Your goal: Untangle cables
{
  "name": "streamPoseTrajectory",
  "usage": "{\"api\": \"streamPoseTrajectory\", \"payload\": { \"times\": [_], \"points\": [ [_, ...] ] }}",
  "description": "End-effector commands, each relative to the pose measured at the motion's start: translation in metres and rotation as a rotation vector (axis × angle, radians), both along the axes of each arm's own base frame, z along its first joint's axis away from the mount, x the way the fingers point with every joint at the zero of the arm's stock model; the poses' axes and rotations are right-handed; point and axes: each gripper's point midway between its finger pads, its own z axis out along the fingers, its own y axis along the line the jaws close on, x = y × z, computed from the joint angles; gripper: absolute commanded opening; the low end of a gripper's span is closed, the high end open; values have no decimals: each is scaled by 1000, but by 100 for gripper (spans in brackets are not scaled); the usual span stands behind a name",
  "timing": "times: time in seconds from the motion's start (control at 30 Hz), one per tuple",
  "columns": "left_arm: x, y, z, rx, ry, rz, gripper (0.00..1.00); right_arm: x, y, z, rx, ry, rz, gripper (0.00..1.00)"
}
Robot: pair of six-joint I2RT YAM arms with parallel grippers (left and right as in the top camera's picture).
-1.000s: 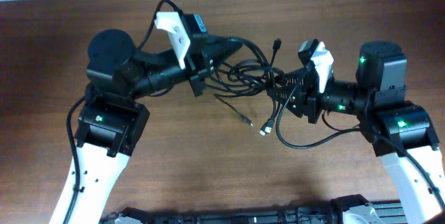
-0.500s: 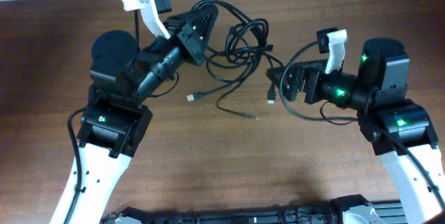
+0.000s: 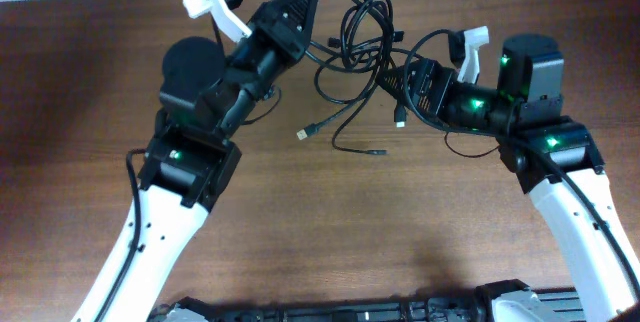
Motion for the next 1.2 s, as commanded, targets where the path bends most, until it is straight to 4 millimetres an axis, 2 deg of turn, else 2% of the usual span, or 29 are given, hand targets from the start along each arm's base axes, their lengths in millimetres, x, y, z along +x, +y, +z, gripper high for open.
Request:
{"api": "streamPoseTrajectory", "payload": {
  "times": [0.0, 0.13, 0.23, 0.4, 0.5, 0.6, 0.7, 0.87, 0.93, 0.97, 1.0, 1.17],
  "points": [
    [-7, -11, 21, -94, -13, -50, 0, 2, 0, 2, 1, -9, -4, 93],
    [-28, -36, 42, -136, -87, -121, 0, 4, -3, 0, -11, -10, -21, 92],
    [-40, -47, 54, -165, -132, -160, 0, 14, -15, -8, -66, -3, -105, 91],
    [-51, -46, 77, -208, -220, -190, 0, 25, -50, -38, -244, 49, -292, 91],
    [-57, -48, 83, -215, -249, -218, 0, 28, -82, -56, -376, 94, -440, 90],
    [-51, -40, 83, -211, -252, -195, 0, 17, -104, -74, -484, 171, -514, 90],
    [-43, -28, 85, -212, -265, -161, 0, 8, -118, -85, -561, 217, -557, 90],
    [-38, -17, 89, -210, -281, -130, 0, 6, -122, -87, -624, 191, -527, 90],
    [-37, -14, 91, -215, -291, -117, 0, 5, -135, -89, -700, 186, -551, 90],
    [-33, -7, 92, -208, -299, -98, 0, 1, -151, -91, -773, 199, -609, 90],
    [-31, -4, 92, -206, -298, -88, 0, 0, -155, -91, -794, 201, -623, 90],
    [-22, 9, 89, -80, -385, -14, 0, -2, -157, -92, -893, 157, -532, 90]
  ]
}}
